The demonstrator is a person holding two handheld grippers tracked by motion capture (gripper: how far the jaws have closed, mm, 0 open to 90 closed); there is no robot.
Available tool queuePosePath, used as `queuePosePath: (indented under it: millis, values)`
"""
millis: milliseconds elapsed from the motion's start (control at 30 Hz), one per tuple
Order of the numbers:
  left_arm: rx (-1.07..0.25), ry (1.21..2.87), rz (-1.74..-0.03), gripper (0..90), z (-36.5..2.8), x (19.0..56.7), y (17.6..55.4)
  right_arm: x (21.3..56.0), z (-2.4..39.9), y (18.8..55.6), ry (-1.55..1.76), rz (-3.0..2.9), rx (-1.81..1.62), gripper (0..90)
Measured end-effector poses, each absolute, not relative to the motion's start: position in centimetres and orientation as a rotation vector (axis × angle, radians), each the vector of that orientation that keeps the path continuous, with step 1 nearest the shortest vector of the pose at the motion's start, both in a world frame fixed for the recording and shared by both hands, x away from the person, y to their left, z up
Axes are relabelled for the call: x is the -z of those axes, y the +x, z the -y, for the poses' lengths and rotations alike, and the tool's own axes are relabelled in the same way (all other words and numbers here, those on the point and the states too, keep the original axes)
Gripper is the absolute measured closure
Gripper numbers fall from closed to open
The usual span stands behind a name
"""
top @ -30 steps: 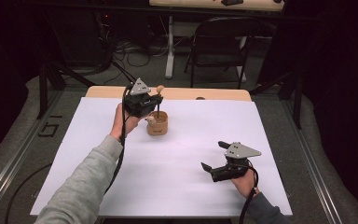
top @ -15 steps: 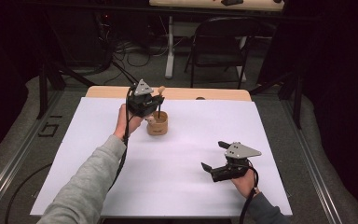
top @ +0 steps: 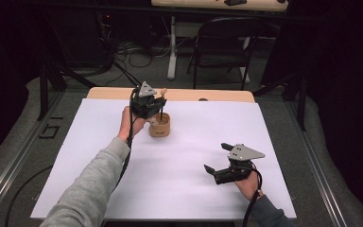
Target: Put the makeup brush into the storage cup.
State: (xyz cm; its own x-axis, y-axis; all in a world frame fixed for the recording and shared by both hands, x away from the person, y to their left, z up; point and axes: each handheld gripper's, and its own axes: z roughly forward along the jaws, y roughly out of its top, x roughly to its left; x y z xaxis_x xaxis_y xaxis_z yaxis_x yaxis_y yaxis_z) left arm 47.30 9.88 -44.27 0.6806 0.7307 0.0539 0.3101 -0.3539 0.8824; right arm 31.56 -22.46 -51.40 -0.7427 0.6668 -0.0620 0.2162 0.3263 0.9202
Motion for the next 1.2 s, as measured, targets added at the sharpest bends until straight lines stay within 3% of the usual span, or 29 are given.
queuePosePath:
  millis: [367,400,533,600,633,867,1200]
  values:
    - [-0.552,1.945,-0.825,82.4,-9.9,44.6,47.5,51.4,22.5,31.5,0.769,-2.170,-1.403,0.0]
    - [-0.534,1.949,-0.815,78.7,-10.0,44.6,47.5,51.4,22.5,31.5,0.768,-2.170,-1.402,0.0]
    - [-0.543,1.981,-0.833,34.3,-10.3,44.6,47.4,51.3,22.5,31.5,0.763,-2.165,-1.417,0.0]
    - [-0.557,1.988,-0.830,18.9,-10.7,44.6,47.1,51.3,22.5,31.5,0.760,-2.167,-1.416,0.0]
    - [-0.556,1.987,-0.828,15.5,-10.9,44.6,46.9,51.3,22.5,31.5,0.758,-2.167,-1.415,0.0]
    - [-0.551,1.963,-0.812,4.1,-12.2,44.2,45.1,51.2,22.6,31.5,0.764,-2.160,-1.424,0.0]
    - [-0.572,1.944,-0.767,0.2,-13.8,43.8,42.3,51.1,22.8,31.5,0.759,-2.150,-1.442,0.0]
